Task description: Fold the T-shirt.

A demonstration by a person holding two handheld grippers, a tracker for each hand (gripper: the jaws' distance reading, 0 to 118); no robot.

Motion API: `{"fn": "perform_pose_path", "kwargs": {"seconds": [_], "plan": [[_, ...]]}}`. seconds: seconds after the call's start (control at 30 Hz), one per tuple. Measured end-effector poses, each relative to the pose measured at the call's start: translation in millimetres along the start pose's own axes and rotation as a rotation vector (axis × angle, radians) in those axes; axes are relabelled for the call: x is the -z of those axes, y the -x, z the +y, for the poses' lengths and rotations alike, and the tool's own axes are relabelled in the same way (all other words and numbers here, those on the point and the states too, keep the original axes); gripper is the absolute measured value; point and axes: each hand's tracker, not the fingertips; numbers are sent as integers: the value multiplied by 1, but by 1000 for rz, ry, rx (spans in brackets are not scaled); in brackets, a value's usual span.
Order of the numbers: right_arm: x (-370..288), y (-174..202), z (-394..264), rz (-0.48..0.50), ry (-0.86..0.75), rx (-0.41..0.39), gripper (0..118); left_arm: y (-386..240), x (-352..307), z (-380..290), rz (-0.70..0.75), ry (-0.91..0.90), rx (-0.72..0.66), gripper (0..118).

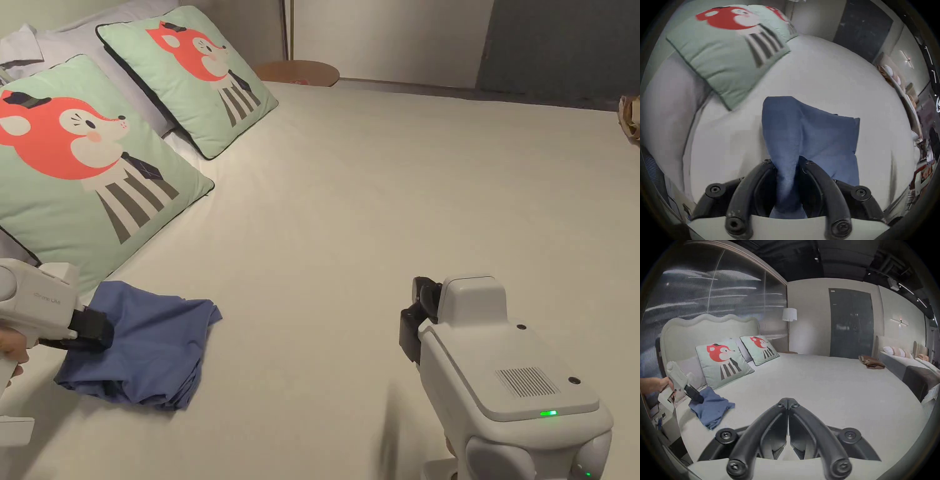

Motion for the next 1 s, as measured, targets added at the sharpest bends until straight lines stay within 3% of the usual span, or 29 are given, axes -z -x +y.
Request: {"fn": "perform_pose_path", "kwargs": {"seconds": [0.07, 0.13, 0.2, 0.23, 0.27, 0.3, 0.6, 0.8, 1.0], "plan": [[4, 4, 0, 3, 2, -7, 0, 10, 4, 2, 11, 1, -11, 19], [5, 5, 0, 2, 2, -8, 0, 8, -1, 2, 10, -17, -18, 42], [6, 4, -1, 4, 8, -13, 0, 6, -1, 0, 19, -28, -19, 48], [6, 3, -1, 5, 8, -15, 0, 1, 3, -3, 17, -21, -19, 63], [3, 2, -2, 5, 11, -16, 0, -2, 2, -5, 20, -19, -23, 92], [1, 0, -2, 4, 10, -17, 0, -5, -1, -8, 24, -37, -24, 106], [-37, -31, 4, -26, -45, 21, 0, -49, -65, -13, 23, -252, 1, 108], [-89, -59, 28, -56, -123, 23, 0, -132, -142, -35, 49, -499, 64, 108], [-125, -103, 36, -119, -204, -7, 0, -217, -211, -73, -27, -817, 67, 107]]}}
